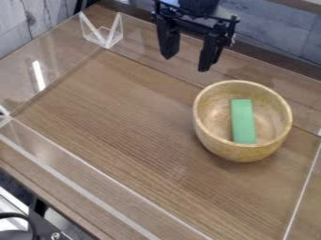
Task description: Move green stick from inside the wooden bowl to the table next to it
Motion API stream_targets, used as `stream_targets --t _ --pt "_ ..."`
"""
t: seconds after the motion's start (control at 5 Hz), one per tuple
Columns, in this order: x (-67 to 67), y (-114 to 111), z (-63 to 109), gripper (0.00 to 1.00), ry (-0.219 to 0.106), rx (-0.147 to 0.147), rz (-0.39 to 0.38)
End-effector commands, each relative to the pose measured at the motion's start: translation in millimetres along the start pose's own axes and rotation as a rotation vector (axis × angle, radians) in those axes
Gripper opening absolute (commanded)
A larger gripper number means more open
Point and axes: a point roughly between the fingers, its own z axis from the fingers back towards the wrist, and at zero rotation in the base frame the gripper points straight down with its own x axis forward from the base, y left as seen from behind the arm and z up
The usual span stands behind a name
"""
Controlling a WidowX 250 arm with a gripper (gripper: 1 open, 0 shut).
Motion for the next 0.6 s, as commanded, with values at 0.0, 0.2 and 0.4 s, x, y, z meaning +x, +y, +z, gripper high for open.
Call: stream_targets --t 0.0,0.2,0.4 --pt "-1.0 -7 -13.3 1.0 0.027 -0.005 0.009" --pt "3.9 -26 -23.0 1.0 0.012 -0.019 0.049" --pt "11.7 -47 -30.4 1.0 -0.01 -0.039 0.08"
